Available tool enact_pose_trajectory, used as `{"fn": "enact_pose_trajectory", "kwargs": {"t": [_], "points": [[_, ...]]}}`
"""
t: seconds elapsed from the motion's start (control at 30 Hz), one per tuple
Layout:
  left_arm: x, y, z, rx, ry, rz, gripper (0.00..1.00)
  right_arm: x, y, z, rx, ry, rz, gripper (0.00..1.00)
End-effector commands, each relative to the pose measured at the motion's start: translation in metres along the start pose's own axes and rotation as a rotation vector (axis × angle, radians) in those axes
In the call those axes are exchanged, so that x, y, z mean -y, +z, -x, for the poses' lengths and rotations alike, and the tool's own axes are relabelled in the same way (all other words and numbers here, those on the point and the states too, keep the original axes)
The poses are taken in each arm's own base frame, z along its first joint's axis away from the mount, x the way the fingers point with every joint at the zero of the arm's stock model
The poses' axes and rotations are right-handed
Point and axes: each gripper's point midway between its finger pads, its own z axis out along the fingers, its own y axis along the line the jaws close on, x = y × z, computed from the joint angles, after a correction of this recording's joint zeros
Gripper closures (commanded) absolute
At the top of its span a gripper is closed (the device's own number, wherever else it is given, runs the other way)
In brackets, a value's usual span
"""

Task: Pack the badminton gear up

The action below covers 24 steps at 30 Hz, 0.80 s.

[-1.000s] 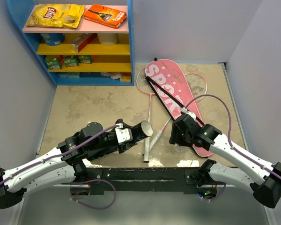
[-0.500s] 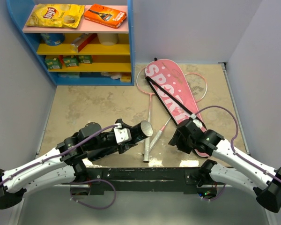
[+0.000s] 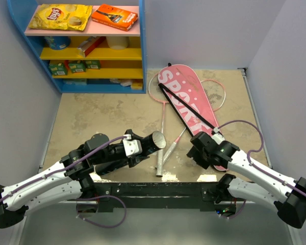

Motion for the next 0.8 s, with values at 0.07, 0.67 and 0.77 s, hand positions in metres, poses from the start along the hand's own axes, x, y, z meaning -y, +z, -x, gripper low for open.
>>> {"fn": "enact_pose_trajectory", "kwargs": {"t": [0.07,0.67,0.77], "points": [[-0.005,-0.004,0.039,0.121,0.017,0.010,1.00,0.007,0.015,0.018,0.127,0.114,-0.052,0.42],[-0.001,0.002,0.036,0.113,0.014,-0.015,1.00,0.001,0.028,0.047,0.302,0.192,-0.005,0.87],[-0.001,0.003,0.036,0.112,0.014,-0.017,1.00,-0.001,0.027,0.050,0.318,0.185,0.002,1.00]]}}
